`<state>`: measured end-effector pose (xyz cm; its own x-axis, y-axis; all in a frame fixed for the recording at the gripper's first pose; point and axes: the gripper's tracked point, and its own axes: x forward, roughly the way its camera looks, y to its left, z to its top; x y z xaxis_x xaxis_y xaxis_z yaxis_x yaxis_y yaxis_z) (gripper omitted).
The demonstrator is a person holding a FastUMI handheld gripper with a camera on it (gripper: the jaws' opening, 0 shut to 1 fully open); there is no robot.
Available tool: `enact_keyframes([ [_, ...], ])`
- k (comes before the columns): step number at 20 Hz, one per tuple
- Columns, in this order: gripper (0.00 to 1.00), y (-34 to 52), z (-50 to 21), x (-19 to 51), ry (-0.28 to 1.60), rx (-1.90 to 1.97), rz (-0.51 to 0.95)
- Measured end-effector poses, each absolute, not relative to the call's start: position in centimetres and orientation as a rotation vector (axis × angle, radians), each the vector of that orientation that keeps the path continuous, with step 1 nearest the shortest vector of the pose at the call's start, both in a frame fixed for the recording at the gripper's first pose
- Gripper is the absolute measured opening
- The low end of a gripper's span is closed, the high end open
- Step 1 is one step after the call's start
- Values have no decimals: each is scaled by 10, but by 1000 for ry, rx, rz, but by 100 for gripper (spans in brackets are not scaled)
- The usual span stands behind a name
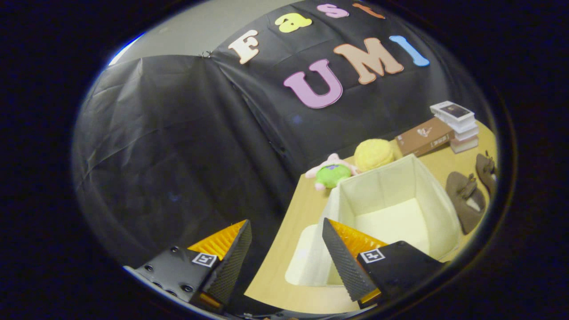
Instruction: Open the storage box then place both shoes into the box .Put the left shoe in first, then the right shoe, with the right side of both shoes facing outward in a uniform manner.
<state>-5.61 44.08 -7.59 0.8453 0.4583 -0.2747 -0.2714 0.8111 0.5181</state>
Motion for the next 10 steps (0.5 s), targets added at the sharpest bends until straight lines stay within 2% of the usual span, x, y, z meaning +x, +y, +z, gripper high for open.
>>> enact_keyframes([
  [5, 100, 342, -63, -39, 417, 350, 225],
  [10, 99, 233, -90, -27, 542, 191, 15],
])
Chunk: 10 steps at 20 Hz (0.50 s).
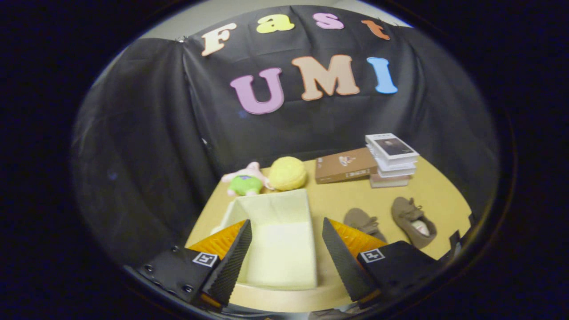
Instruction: Open the storage box then place both shoes into the box .Put the left shoe in first, then the right shoe, with the right side of both shoes facing outward in a uniform manner.
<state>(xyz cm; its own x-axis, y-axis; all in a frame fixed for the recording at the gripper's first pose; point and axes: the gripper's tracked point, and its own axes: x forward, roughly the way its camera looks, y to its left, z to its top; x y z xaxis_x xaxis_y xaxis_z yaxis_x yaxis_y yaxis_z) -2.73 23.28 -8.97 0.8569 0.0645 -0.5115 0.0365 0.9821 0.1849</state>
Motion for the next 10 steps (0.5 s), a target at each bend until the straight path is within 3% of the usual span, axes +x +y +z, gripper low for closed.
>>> enact_keyframes([
  [10, 91, 87, -200, -16, 922, -54, -212],
])
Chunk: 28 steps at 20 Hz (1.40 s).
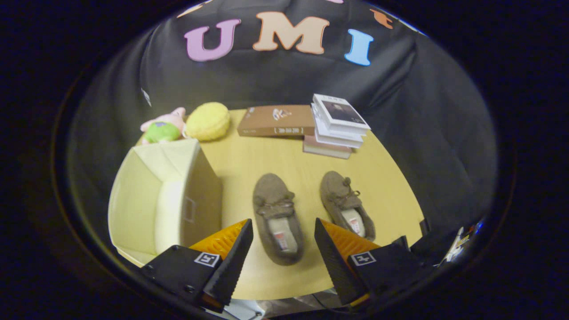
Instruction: Open the storage box then place both shoes into the box .Put the left shoe in first, then the right shoe, with the right side of both shoes facing outward in a uniform manner.
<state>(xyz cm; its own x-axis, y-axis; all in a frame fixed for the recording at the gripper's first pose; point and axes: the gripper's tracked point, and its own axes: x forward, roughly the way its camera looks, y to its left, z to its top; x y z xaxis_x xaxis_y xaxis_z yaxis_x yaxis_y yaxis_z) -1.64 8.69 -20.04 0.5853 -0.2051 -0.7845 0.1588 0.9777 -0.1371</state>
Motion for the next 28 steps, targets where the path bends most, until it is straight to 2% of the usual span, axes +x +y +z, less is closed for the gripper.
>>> enact_keyframes([
  [4, 85, 57, -233, -15, 1041, -73, -230],
  [15, 51, 50, -308, -3, 1282, 2, -164],
  [19, 15, 60, -329, -9, 1344, 37, -105],
  [20, 16, 64, -329, -5, 1340, 43, -97],
  [22, 10, 65, -329, -5, 1356, 35, -82],
  [28, 11, 64, -330, -6, 1413, 65, -68],
])
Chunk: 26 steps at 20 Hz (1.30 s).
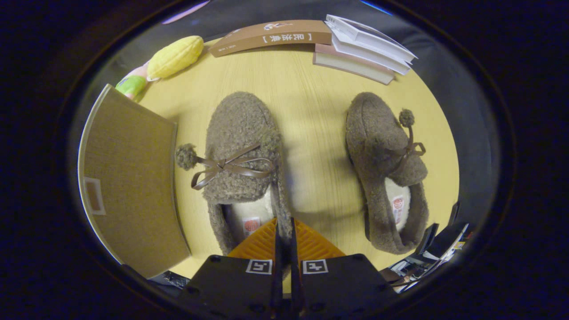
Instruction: Open the storage box then place both shoes into the box .Put the left shoe in first, then the right shoe, with the right side of both shoes facing outward in a uniform manner.
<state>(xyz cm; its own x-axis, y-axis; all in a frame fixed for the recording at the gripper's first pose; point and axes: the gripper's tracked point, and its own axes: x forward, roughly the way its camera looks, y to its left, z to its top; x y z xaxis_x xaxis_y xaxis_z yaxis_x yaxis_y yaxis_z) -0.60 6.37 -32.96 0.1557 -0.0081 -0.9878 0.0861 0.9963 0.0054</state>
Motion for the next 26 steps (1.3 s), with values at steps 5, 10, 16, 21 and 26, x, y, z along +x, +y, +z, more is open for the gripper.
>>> enact_keyframes([
  [5, 5, 66, -326, -6, 1407, 81, -89],
  [10, 5, 81, -310, -11, 1374, 123, -114],
  [16, 5, 86, -280, -21, 1379, 47, -174],
  [21, 5, 89, -245, -22, 1349, 39, -229],
  [26, 5, 87, -193, -27, 1346, -2, -314],
])
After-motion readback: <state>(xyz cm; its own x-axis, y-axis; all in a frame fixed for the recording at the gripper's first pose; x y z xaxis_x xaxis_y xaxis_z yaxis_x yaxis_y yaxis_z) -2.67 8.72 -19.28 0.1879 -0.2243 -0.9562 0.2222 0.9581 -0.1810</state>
